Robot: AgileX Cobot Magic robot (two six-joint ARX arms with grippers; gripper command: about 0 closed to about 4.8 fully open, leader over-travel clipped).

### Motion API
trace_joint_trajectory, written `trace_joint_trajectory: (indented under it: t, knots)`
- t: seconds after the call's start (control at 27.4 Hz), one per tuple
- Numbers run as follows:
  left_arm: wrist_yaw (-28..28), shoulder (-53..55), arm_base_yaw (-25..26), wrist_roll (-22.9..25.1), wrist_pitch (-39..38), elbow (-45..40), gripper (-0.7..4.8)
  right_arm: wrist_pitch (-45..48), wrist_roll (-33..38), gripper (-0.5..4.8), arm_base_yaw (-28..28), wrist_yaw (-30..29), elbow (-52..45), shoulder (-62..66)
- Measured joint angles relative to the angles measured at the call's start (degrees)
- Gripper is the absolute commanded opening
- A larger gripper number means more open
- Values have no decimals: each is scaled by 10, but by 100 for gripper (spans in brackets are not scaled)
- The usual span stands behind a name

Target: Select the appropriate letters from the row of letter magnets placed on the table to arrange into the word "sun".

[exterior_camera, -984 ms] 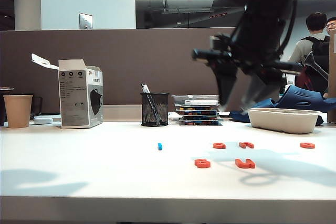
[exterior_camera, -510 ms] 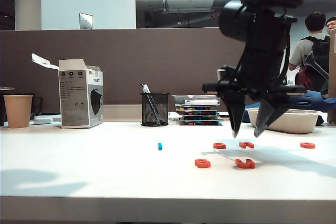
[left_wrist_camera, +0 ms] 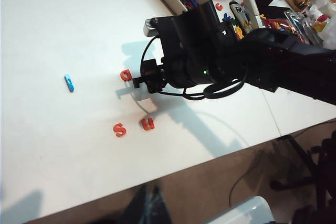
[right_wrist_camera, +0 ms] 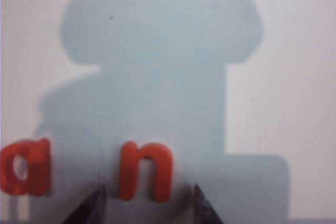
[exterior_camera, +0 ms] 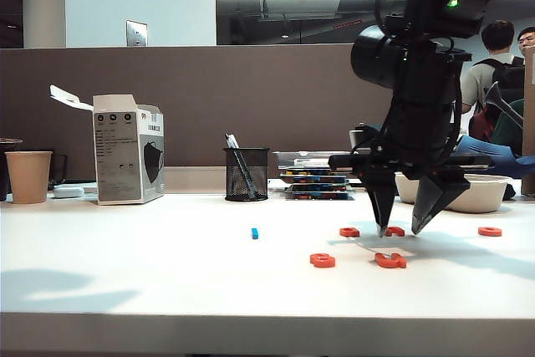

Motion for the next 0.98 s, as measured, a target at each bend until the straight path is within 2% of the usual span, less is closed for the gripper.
trace_joint_trajectory:
  t: [0.66, 0.77, 0.84, 0.98]
  knots:
    - [-12, 0, 0, 0, 0, 0, -3, 28, 0, 207, -2, -9, 3, 12]
    - [-12, 0, 0, 0, 0, 0, -3, 28, 0, 166, -2, -9, 3, 12]
    - [-12, 0, 0, 0, 0, 0, -3, 28, 0, 164, -2, -10, 3, 12]
    - [-13, 0, 0, 0, 0, 0, -3, 26, 0, 107, -2, -10, 3, 12]
